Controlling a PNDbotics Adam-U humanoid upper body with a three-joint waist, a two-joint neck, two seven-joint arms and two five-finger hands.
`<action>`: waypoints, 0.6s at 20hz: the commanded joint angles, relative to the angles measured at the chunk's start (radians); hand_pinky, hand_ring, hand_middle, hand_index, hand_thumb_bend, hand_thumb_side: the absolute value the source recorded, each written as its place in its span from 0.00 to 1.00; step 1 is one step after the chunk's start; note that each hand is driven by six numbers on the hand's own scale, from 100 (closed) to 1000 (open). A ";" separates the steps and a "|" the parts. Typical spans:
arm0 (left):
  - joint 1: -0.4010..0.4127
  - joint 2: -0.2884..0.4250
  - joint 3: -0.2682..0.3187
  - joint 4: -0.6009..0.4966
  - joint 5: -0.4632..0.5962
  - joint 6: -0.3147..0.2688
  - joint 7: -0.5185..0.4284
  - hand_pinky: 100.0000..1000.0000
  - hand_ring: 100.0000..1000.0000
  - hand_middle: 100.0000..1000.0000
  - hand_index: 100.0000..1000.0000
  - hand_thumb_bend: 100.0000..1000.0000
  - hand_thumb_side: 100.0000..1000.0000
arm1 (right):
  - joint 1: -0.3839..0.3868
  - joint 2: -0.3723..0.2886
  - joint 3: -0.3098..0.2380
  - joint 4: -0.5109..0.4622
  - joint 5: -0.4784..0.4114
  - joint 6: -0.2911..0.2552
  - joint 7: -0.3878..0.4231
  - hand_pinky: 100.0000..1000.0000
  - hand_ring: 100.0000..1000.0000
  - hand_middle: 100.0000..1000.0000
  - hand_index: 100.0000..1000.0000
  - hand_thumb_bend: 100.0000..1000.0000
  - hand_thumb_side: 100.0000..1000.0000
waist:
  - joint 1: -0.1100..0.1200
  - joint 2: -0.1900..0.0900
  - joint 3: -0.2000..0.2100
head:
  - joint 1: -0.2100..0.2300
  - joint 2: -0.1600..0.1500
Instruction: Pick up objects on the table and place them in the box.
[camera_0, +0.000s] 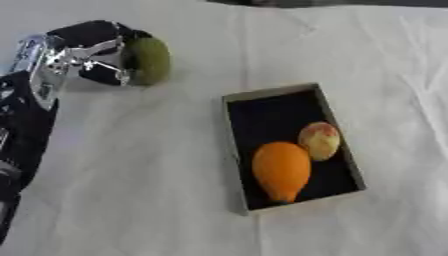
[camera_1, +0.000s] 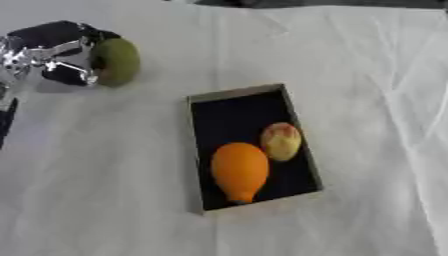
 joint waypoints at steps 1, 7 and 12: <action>-0.012 0.006 0.005 -0.019 0.002 0.015 0.041 0.60 0.57 0.44 0.54 0.00 0.11 | -0.008 -0.013 -0.016 -0.014 -0.004 0.002 0.000 0.91 0.94 0.54 0.74 0.00 0.41 | 0.000 -0.023 -0.002 | 0.001 -0.009; -0.012 0.004 -0.002 -0.055 0.058 0.022 0.135 0.51 0.49 0.40 0.49 0.00 0.07 | -0.004 -0.007 -0.018 -0.014 -0.007 0.006 -0.002 0.91 0.94 0.54 0.74 0.00 0.41 | 0.000 -0.033 -0.003 | 0.000 -0.004; -0.014 0.009 -0.020 -0.096 0.090 0.001 0.126 0.49 0.48 0.40 0.49 0.00 0.07 | 0.000 -0.004 -0.018 -0.014 -0.009 0.009 -0.003 0.91 0.94 0.54 0.74 0.00 0.41 | 0.002 -0.043 -0.002 | 0.000 -0.002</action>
